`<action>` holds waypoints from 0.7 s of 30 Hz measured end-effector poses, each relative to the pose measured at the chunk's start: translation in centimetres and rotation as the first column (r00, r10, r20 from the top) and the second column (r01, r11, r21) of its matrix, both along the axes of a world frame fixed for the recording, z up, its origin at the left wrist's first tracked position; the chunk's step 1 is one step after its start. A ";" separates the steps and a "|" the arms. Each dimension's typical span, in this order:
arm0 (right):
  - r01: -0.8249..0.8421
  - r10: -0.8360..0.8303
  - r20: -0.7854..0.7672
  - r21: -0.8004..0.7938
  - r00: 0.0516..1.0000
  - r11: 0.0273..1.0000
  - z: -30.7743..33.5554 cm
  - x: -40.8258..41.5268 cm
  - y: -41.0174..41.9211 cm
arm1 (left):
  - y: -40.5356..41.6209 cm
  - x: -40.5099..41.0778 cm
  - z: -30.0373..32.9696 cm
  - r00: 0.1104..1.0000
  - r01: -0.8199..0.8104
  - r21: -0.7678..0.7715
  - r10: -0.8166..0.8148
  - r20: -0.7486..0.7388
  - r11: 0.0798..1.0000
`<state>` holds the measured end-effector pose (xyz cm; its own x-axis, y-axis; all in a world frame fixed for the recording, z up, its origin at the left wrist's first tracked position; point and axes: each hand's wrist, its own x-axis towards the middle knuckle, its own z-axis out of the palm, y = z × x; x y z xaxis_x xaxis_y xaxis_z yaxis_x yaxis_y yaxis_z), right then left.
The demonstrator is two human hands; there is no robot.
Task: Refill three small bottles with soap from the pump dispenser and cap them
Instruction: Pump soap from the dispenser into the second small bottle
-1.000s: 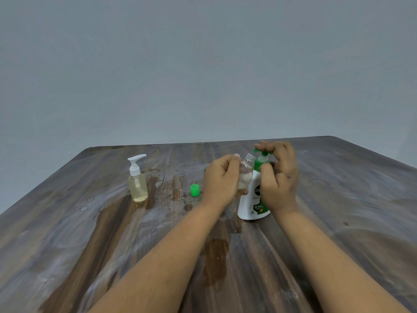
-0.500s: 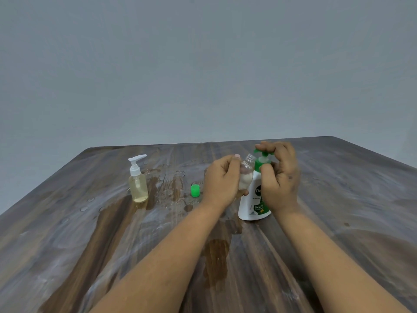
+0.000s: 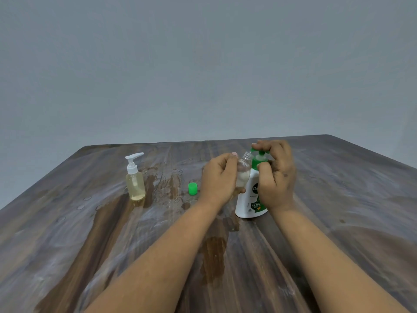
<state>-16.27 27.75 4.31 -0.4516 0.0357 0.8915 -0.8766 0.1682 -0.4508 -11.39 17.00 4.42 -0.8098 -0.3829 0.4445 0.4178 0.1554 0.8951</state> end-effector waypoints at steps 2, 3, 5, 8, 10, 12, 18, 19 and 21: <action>0.006 -0.005 0.021 -0.007 1.000 1.000 0.1 -0.1 -0.1 | 0.0 0.0 0.0 1.000 -0.001 0.007 0.001 0.007 1.000; 0.003 -0.003 0.033 -0.015 0.999 1.000 0.2 -0.2 -0.1 | 0.0 0.0 0.0 1.000 0.000 0.011 0.000 0.010 1.000; -0.004 0.005 0.039 -0.026 0.999 1.000 0.2 -0.2 -0.1 | 0.0 0.0 0.0 1.000 0.006 0.014 -0.007 0.016 1.000; 0.001 -0.001 0.013 -0.014 1.000 1.000 0.1 -0.1 -0.1 | -0.1 0.0 0.0 1.000 -0.003 -0.003 0.003 0.011 1.000; 0.004 -0.004 0.005 -0.007 1.000 1.000 0.0 -0.1 -0.1 | -0.1 0.0 0.0 1.000 -0.010 -0.003 0.010 0.016 1.000; 0.001 -0.001 0.009 -0.010 1.000 1.000 -0.1 -0.2 -0.1 | -0.1 0.0 0.0 1.000 -0.010 0.003 0.010 0.021 1.000; 0.013 -0.013 0.034 -0.008 0.999 1.000 0.0 -0.5 -0.1 | 0.1 0.1 0.2 0.999 -0.005 0.021 0.005 0.033 1.000; 0.012 -0.012 0.031 -0.008 0.999 1.000 0.0 -0.4 -0.1 | 0.1 0.1 0.2 0.999 -0.005 0.023 0.004 0.039 1.000; 0.006 -0.006 0.010 -0.001 1.000 1.000 0.0 -0.3 -0.1 | 0.1 0.1 0.2 0.999 -0.007 0.018 0.007 0.037 1.000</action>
